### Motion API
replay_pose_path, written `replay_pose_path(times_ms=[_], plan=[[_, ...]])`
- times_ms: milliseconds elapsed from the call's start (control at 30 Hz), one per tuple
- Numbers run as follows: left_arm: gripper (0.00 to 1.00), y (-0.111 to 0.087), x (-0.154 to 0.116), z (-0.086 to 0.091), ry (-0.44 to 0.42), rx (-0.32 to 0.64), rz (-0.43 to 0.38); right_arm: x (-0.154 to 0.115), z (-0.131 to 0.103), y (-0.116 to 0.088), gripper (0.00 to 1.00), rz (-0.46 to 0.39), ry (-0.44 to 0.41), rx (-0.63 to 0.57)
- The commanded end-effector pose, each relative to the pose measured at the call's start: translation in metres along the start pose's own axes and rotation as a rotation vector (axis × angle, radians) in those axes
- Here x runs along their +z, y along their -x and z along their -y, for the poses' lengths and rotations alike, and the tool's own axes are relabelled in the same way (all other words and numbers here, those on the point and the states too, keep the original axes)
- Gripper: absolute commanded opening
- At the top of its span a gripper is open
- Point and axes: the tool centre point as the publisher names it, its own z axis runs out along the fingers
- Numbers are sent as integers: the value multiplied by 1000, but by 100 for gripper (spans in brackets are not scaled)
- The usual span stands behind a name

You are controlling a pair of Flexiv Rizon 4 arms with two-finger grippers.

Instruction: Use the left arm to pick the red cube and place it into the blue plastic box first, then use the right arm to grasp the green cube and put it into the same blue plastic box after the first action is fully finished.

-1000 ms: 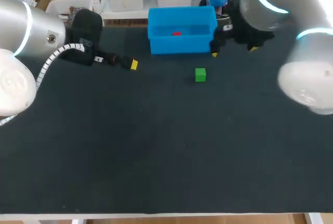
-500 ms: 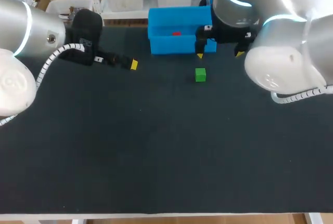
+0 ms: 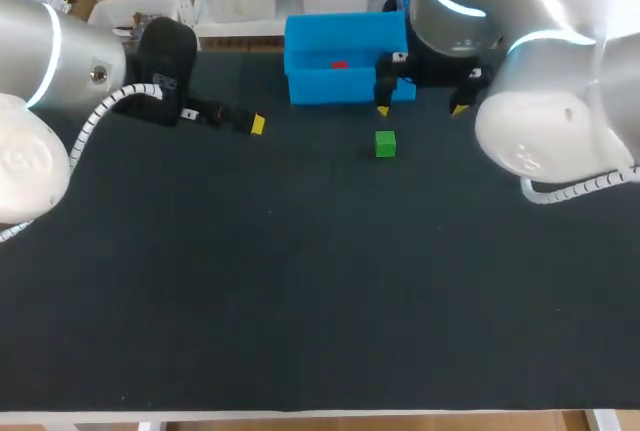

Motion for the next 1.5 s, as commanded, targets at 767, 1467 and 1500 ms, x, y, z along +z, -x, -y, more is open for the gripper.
replay_pose_path(times_ms=[767, 1467, 1500], plan=[[100, -1, -1, -2, -6, 2, 4, 85, -13, 13, 100, -150, -24, -37], [100, -1, -1, -2, -6, 2, 4, 119, -13, 19, 100, -156, -46, -95], [100, -1, -1, -2, -6, 2, 4, 121, -13, 19, 100, -158, -45, -95]])
